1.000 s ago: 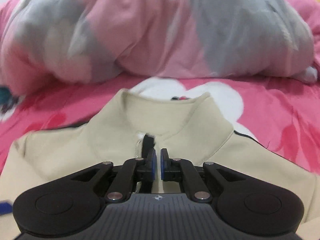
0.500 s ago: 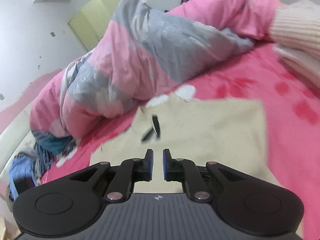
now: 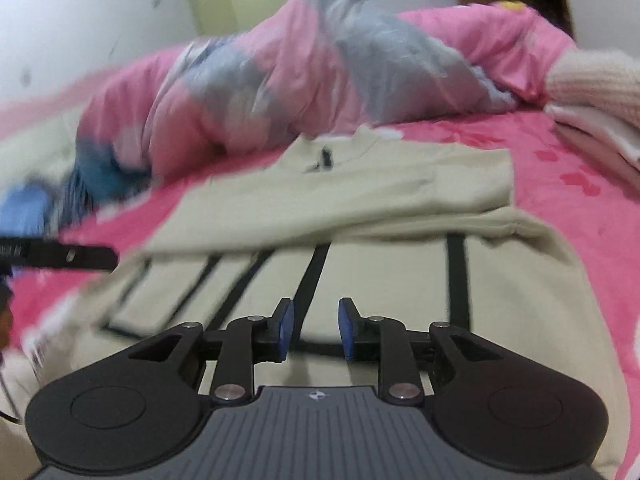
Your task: Fold clothes
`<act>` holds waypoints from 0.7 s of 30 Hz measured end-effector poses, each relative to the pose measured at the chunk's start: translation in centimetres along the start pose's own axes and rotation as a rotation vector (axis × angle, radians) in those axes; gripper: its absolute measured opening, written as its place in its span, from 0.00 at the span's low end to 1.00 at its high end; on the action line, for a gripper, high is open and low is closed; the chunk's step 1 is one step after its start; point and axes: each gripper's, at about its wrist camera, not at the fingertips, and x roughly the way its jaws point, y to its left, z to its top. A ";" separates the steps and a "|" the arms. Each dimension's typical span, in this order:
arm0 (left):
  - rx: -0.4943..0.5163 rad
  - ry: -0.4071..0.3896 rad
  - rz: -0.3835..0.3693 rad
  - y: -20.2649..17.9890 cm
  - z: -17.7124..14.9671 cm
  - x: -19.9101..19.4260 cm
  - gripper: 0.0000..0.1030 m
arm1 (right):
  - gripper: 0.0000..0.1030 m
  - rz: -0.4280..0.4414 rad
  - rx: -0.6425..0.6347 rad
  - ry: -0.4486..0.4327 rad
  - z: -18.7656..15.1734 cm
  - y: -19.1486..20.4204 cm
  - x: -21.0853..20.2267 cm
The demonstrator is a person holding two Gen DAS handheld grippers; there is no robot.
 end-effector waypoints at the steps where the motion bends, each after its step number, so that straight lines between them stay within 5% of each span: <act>1: 0.002 0.014 0.030 -0.4 -0.7 0.4 0.98 | 0.27 -0.019 -0.041 0.013 -0.7 0.5 0.3; 4: 0.005 0.068 0.112 -1.6 -2.3 2.0 0.98 | 0.27 -0.054 -0.134 -0.036 -2.5 1.4 0.2; 9: -0.006 0.090 0.193 -2.8 -3.6 3.1 1.00 | 0.29 -0.049 -0.102 -0.040 -2.3 1.1 -0.1; 16: -0.054 0.103 0.214 -2.7 -3.4 3.1 1.00 | 0.38 -0.170 -0.049 -0.059 -1.6 -0.5 -0.8; 21: -0.063 0.098 0.227 -3.1 -3.6 3.1 1.00 | 0.40 -0.219 -0.131 -0.076 -3.2 0.5 0.0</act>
